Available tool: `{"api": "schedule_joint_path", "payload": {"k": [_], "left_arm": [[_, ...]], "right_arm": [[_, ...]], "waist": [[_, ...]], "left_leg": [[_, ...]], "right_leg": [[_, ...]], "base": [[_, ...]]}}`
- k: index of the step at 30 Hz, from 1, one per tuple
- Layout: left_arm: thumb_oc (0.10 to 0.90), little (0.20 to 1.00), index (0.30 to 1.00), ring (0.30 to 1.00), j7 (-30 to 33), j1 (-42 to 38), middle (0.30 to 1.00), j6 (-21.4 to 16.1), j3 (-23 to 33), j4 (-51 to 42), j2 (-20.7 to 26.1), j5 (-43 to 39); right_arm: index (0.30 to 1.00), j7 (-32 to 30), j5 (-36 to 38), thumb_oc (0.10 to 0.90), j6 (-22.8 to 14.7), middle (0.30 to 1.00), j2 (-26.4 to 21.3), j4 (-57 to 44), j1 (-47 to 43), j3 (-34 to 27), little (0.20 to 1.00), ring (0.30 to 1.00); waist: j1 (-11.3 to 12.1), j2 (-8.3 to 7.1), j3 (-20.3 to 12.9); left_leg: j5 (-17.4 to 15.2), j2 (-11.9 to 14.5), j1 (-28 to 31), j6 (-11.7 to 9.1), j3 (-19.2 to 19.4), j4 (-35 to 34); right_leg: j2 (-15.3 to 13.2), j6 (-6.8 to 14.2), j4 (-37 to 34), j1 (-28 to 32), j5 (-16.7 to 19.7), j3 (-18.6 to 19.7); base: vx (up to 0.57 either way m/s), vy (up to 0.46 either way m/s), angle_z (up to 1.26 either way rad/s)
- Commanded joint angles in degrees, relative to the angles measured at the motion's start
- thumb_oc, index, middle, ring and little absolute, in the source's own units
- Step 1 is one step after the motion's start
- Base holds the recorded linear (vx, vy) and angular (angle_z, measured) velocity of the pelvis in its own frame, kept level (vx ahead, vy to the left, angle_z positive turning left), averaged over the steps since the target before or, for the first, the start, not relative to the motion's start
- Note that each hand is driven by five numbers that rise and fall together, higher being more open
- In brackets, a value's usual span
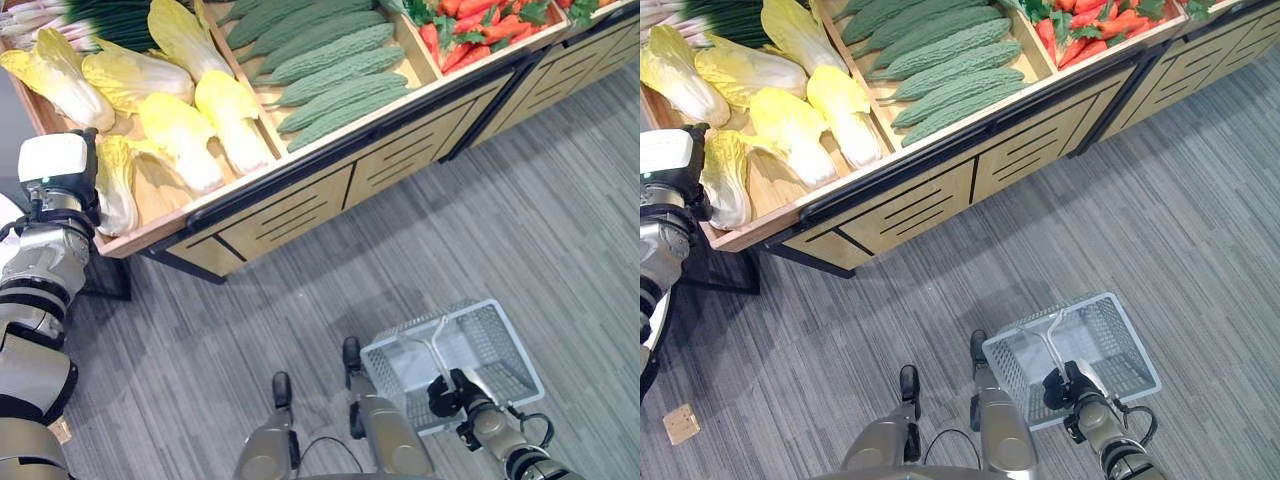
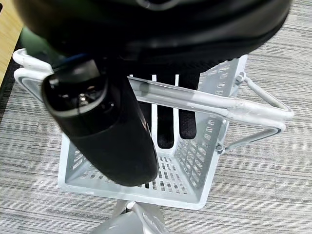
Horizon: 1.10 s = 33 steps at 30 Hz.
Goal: Get the vegetables into the basket
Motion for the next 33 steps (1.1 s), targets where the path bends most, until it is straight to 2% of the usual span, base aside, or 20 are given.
{"api": "schedule_joint_path", "payload": {"k": [1, 2, 3, 4, 15, 19, 20, 22, 23, 24, 25, 27, 28, 33], "left_arm": [[0.900, 1.000, 1.000, 1.000, 0.94, -5.13, 1.000, 1.26, -1.76, 4.43, 1.89, 0.24], [0.804, 0.865, 0.865, 0.865, 1.22, -5.28, 0.865, 1.13, -1.82, 3.91, 1.84, -0.16], [0.449, 0.369, 0.369, 0.369, 1.34, -5.13, 0.369, 0.96, -1.87, 3.46, 2.00, -0.12], [0.400, 0.300, 0.300, 0.300, 1.74, -5.07, 0.300, 0.91, -1.90, 2.90, 1.98, -0.17], [0.400, 0.300, 0.300, 0.300, 2.18, -2.69, 0.300, -0.15, -0.66, 0.92, 0.51, -1.85], [0.400, 0.300, 0.300, 0.300, 3.36, -0.87, 0.300, -0.48, 0.58, -3.27, 0.25, -2.05], [0.400, 0.300, 0.300, 0.300, 4.54, 1.70, 0.300, -0.87, 3.02, -7.77, 0.08, -3.07], [0.400, 0.300, 0.300, 0.300, 5.13, 2.73, 0.300, -1.02, 4.06, -9.05, 0.00, -3.41], [0.400, 0.300, 0.300, 0.300, 6.71, 7.74, 0.300, -1.29, 8.66, -15.29, -0.10, -3.95], [0.400, 0.300, 0.300, 0.300, 6.67, 7.98, 0.300, -1.24, 8.89, -15.44, -0.07, -3.91], [0.400, 0.300, 0.300, 0.300, 7.16, 10.81, 0.300, -1.27, 11.39, -18.73, 0.11, -3.85], [0.400, 0.300, 0.300, 0.300, 7.12, 11.13, 0.300, -1.22, 11.68, -18.92, 0.14, -3.80], [0.400, 0.300, 0.300, 0.300, 7.92, 15.75, 0.300, -1.47, 16.59, -25.48, 0.96, -3.42], [0.400, 0.300, 0.300, 0.300, 8.32, 19.48, 0.300, -1.89, 20.90, -31.18, 1.17, -3.26]], "right_arm": [[0.300, 1.49, 1.20, 0.400, 0.05, 0.300, 0.28, 0.66, 2.41, 2.99, 0.300, 0.300], [0.300, 1.48, 1.27, 0.400, -0.05, 0.300, 0.25, 0.32, 2.38, 3.13, 0.300, 0.300], [0.300, 1.55, 1.26, 0.400, -0.08, 0.300, 0.21, 0.03, 2.49, 3.28, 0.300, 0.300], [0.300, 1.65, 1.10, 0.400, -0.18, 0.300, 0.32, 0.10, 2.59, 3.42, 0.300, 0.300], [0.300, 1.73, 0.91, 0.400, -0.52, 0.300, 0.33, -0.82, 2.93, 3.79, 0.300, 0.300], [0.300, 1.62, 0.55, 0.400, -0.64, 0.300, 0.55, -1.44, 3.33, 3.74, 0.300, 0.300], [0.300, 1.52, 0.31, 0.400, -0.53, 0.300, 0.81, -1.72, 3.86, 3.43, 0.300, 0.300], [0.300, 1.55, 0.12, 0.400, -0.51, 0.300, 0.88, -1.62, 4.08, 3.30, 0.300, 0.300], [0.300, 1.33, -0.37, 0.400, -0.20, 0.300, 1.06, -1.59, 5.03, 2.03, 0.300, 0.300], [0.300, 1.33, -0.37, 0.400, -0.19, 0.300, 1.00, -1.61, 5.04, 2.11, 0.300, 0.300], [0.300, 1.39, -0.76, 0.400, 0.03, 0.300, 1.17, -1.51, 5.80, 1.23, 0.300, 0.300], [0.300, 1.39, -0.76, 0.400, 0.04, 0.300, 1.09, -1.53, 5.81, 1.33, 0.300, 0.300], [0.300, 1.93, -1.44, 0.400, 0.56, 0.300, 1.31, -1.17, 7.13, -0.31, 0.300, 0.300], [0.300, 2.65, -2.25, 0.400, 1.22, 0.300, 1.64, -0.29, 8.29, -1.14, 0.300, 0.300]], "waist": [[-0.57, -0.78, -0.07], [-0.56, -0.90, -0.05], [-0.54, -1.03, -0.03], [-0.52, -1.11, -0.05], [-0.56, -1.46, -0.30], [-0.41, -1.63, -0.37], [-0.17, -1.63, -0.63], [-0.05, -1.61, -0.73], [0.44, -1.47, -1.44], [0.36, -1.43, -1.39], [0.87, -1.34, -2.05], [0.75, -1.28, -1.99], [1.37, -1.11, -3.81], [1.54, -0.73, -5.83]], "left_leg": [[-1.20, -2.08, -1.97, 2.48, 1.82, 0.33], [-1.13, -2.06, -2.17, 2.45, 1.84, 0.33], [-1.12, -2.03, -2.33, 2.44, 1.84, 0.33], [-1.05, -2.02, -2.50, 2.41, 1.86, 0.33], [-0.84, -2.19, -3.15, 2.29, 1.79, 0.33], [-0.86, -2.24, -3.04, 2.28, 1.74, 0.33], [-1.02, -2.25, -2.59, 2.25, 1.59, 0.33], [-1.08, -2.30, -2.38, 2.24, 1.52, 0.33], [-1.79, -2.39, -0.88, 2.26, 1.34, 0.33], [-1.80, -2.39, -0.79, 2.26, 1.33, 0.33], [-2.24, -2.46, 0.32, 2.33, 1.19, 0.33], [-2.27, -2.45, 0.45, 2.32, 1.16, 0.33], [-3.07, -2.43, 2.95, 2.36, 0.81, 0.33], [-3.75, -2.46, 5.35, 2.36, 0.28, 0.33]], "right_leg": [[-4.00, 7.41, -0.06, 3.42, -6.20, 0.21], [-3.97, 7.41, -0.06, 3.26, -6.16, 0.20], [-3.97, 7.40, -0.06, 3.13, -6.14, 0.14], [-3.97, 7.41, -0.06, 3.00, -6.09, 0.10], [-4.05, 7.37, -0.06, 2.46, -6.03, -0.18], [-4.09, 7.21, -0.06, 2.67, -6.20, -0.29], [-4.15, 7.21, -0.06, 3.23, -6.51, -0.52], [-4.21, 7.21, -0.06, 3.50, -6.64, -0.71], [-4.44, 7.10, -0.06, 5.15, -7.29, -1.02], [-4.44, 7.10, -0.06, 5.24, -7.31, -1.03], [-4.54, 7.00, -0.06, 6.40, -7.70, -1.22], [-4.54, 7.00, -0.06, 6.54, -7.73, -1.25], [-4.72, 6.98, -0.06, 9.27, -8.70, -1.87], [-4.85, 6.97, -0.06, 12.13, -9.68, -2.66]], "base": [[0.00, 0.000, 0.00], [0.00, 0.000, 0.00], [0.00, 0.000, 0.00], [0.00, 0.000, 0.00], [0.00, 0.005, 0.02], [0.00, -0.002, 0.01], [0.00, 0.000, 0.00], [0.00, 0.000, 0.00], [-0.01, -0.006, 0.03], [0.00, 0.000, 0.00], [0.00, 0.000, 0.00], [0.01, -0.003, 0.07], [0.02, -0.004, 0.10], [0.01, 0.008, 0.13]]}}
